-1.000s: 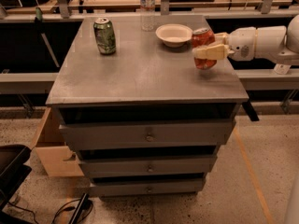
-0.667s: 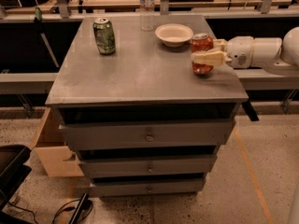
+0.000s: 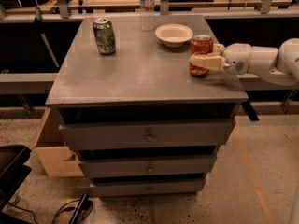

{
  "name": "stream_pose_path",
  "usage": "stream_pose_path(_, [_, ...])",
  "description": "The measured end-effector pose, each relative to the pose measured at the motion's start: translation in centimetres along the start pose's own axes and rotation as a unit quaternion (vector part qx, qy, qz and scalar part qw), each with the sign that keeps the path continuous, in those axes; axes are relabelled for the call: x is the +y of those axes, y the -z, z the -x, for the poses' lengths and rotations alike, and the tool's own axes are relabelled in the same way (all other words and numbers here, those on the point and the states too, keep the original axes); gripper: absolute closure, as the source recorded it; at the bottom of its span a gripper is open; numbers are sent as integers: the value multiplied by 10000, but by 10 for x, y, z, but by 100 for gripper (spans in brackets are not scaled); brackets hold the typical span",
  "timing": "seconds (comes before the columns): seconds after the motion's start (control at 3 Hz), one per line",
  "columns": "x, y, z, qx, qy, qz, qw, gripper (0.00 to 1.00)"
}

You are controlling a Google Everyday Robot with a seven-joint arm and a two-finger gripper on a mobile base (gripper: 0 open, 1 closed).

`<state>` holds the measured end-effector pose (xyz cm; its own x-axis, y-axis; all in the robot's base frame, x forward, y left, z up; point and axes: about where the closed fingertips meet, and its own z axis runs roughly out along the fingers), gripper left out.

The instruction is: Place coke can upright

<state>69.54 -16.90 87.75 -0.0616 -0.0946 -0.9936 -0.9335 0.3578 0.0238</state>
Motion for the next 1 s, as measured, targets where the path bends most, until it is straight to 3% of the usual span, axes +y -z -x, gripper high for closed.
stream_pose_path(0.33, [0,0,0,0,0,1,10000,82])
stream_pose_path(1.0, [0,0,1,0,0,2,10000,36])
